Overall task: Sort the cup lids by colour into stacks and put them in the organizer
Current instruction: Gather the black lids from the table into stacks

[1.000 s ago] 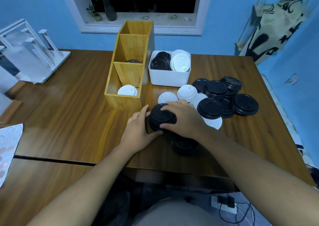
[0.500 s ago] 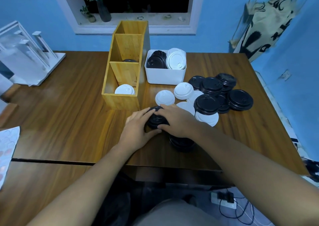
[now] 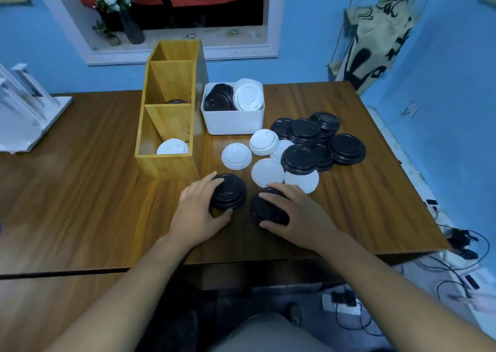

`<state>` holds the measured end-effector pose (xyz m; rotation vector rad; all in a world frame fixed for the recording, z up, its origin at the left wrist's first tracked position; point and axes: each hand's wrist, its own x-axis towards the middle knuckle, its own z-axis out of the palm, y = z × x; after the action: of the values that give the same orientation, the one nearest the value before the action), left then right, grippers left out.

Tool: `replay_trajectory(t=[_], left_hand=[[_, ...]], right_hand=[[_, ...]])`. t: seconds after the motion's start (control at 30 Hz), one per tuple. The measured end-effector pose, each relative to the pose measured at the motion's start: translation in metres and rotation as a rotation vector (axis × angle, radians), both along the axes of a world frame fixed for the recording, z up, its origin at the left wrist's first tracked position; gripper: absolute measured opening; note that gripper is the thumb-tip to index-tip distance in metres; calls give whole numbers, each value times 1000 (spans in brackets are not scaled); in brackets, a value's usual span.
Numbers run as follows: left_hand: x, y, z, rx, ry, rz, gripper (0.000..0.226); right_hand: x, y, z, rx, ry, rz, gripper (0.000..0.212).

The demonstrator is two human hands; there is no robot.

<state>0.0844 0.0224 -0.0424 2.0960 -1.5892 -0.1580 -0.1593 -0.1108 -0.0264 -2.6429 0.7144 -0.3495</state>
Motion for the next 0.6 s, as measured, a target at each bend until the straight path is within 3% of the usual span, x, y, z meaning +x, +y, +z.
replay_trajectory(t=[0.2, 0.37, 0.5, 0.6], left_hand=[[-8, 10, 7, 44, 133, -133, 74], [-15, 14, 6, 40, 181, -76, 89], [-18, 11, 13, 94, 120, -66, 106], [-22, 0, 25, 112, 75, -55, 106]], right_hand=[[-2, 5, -7, 17, -30, -111, 63], [-1, 9, -4, 28, -49, -110, 63], [-22, -18, 8, -54, -205, -176, 43], [-36, -49, 9, -87, -222, -276, 31]])
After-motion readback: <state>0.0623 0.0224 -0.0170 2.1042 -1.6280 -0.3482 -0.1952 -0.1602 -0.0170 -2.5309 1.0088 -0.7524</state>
